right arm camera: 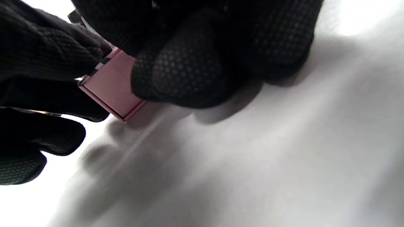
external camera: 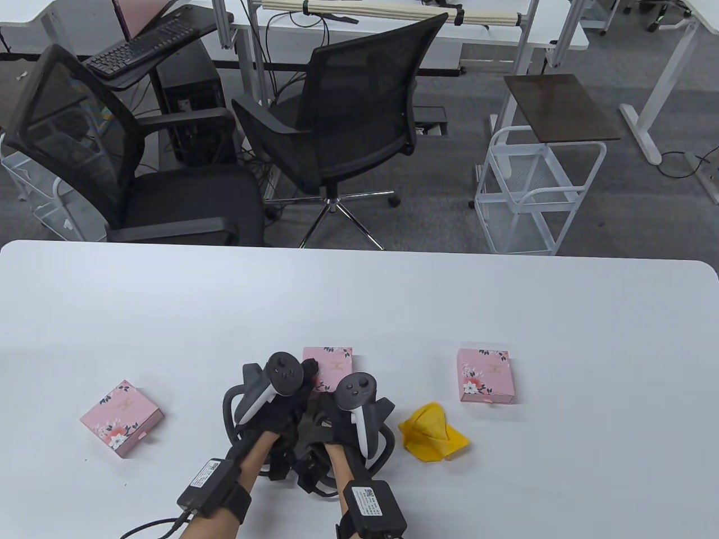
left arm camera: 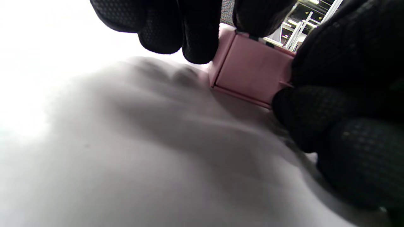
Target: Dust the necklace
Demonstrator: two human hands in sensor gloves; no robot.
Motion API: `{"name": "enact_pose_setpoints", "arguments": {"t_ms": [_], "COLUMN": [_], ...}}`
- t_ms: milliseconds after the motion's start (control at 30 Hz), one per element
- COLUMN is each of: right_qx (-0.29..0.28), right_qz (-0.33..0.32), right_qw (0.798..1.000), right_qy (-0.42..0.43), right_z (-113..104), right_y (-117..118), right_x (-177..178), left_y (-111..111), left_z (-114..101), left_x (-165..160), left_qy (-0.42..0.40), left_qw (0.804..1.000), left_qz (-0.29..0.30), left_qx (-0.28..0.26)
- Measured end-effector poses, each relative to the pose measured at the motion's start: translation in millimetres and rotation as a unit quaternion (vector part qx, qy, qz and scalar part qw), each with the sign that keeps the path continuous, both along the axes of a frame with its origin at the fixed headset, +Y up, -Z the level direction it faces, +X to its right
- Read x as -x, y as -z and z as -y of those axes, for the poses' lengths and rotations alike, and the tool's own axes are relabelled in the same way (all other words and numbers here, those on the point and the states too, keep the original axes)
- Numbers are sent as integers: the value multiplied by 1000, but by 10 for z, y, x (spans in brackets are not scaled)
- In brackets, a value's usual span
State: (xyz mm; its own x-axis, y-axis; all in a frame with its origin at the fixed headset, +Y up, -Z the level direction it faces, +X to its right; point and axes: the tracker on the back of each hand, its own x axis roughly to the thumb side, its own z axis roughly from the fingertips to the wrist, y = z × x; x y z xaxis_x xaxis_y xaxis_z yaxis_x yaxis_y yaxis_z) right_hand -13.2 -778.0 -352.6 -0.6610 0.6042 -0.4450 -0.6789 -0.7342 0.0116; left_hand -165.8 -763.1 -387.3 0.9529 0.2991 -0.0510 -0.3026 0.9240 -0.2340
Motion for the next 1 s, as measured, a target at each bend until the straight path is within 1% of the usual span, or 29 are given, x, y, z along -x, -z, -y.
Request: {"name": "enact_pose_setpoints", "arguments": {"t_ms": [133,233,300,400,533,700,1000], "right_qx": [2,-3,-9,-8,-26,-26,-18], "right_qz": [4,-6,-19,-27,-42,-55,-68], "right_qw": [1000,1000,999,999,997,996,995], "right_qy": [5,-11,-28,-29,-58,-70,-66], "right_z": [-8,-16,-23,-23,-28,-36,-28], "right_y": [-42,-103,-170,-259,-372,-491,-655], "right_x": [-23,-23,-26,-37,-24,-31,-113], "left_y": [2,2,6,9,2,-1,-6], "left_z": [-16,-18,-17,-16,-14,-13,-27], "left_x": [-6,-8,-3,3,12,16,6], "left_qy": [10,15,12,8,6,6,31], "left_qw": [1000,1000,1000,1000,1000,1000,999], "left_qz": [-5,-5,-6,-7,-7,-8,-2], "left_qx": [-7,-11,-8,-6,-4,-5,-6]}}
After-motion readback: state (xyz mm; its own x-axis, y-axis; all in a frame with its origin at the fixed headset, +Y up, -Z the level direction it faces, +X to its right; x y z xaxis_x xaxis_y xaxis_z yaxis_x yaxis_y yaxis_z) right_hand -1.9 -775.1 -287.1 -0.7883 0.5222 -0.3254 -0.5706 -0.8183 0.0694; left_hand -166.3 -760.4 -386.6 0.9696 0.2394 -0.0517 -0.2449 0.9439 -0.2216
